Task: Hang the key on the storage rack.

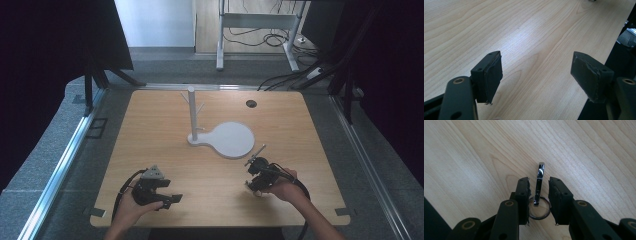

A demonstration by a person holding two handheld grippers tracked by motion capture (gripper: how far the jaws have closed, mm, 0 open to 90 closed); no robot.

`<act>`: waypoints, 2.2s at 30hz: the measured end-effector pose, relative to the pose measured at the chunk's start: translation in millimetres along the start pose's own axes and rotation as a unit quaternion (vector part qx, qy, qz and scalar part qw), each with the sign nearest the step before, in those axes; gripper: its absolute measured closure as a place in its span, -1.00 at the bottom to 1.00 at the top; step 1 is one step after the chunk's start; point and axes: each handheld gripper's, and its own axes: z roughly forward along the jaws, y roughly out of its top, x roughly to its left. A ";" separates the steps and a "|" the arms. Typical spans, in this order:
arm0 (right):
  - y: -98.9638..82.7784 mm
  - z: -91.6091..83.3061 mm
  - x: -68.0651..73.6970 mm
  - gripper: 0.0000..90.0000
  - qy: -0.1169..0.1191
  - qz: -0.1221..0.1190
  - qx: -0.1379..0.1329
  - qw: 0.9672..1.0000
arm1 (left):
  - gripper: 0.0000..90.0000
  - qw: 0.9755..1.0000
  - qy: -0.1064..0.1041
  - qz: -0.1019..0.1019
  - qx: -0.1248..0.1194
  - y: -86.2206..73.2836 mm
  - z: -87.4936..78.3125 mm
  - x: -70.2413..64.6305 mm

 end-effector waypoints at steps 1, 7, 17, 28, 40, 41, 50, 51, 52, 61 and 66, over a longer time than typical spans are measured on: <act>0.3 1.5 0.0 0.56 -0.001 0.001 0.002 1.000 | -0.43 1.000 0.000 0.000 0.000 0.0 0.0 0.1; 0.2 6.9 -1.4 0.58 -0.003 0.004 0.011 1.000 | -0.43 1.000 0.000 0.000 0.000 -0.1 -0.4 0.8; -1.6 15.1 0.3 0.69 -0.010 -0.003 0.024 1.000 | -0.43 1.000 0.000 0.000 0.004 0.0 2.0 -0.4; -1.2 15.9 5.2 0.87 -0.018 -0.011 0.034 0.999 | -0.43 1.000 -0.001 0.001 0.007 -0.2 3.2 0.1; 3.7 2.3 5.5 0.88 -0.025 -0.017 0.016 0.999 | -0.43 1.000 -0.001 -0.001 0.006 -0.2 2.4 0.7; 4.1 0.7 5.2 0.88 -0.026 -0.018 0.013 0.999 | -0.43 1.000 -0.001 -0.001 0.006 -0.2 2.2 0.6; 13.0 -15.3 3.8 0.88 -0.036 -0.019 -0.006 0.999 | -0.43 1.000 0.000 -0.001 0.005 0.1 0.6 0.7; 16.1 -16.7 3.7 0.88 -0.039 -0.019 -0.009 0.999 | -0.43 1.000 0.000 -0.001 0.005 0.2 0.3 0.5; 18.6 -17.8 3.6 0.88 -0.039 -0.019 -0.013 0.999 | -0.43 1.000 0.000 -0.001 0.005 0.4 0.1 0.3; 31.7 -24.1 -1.2 0.88 -0.043 -0.018 -0.034 0.998 | -0.43 1.000 0.000 0.001 0.003 0.8 0.2 -1.5; 35.3 -23.1 -1.7 0.88 -0.042 -0.018 -0.036 0.998 | -0.43 1.000 -0.001 0.002 0.003 0.9 0.2 -1.9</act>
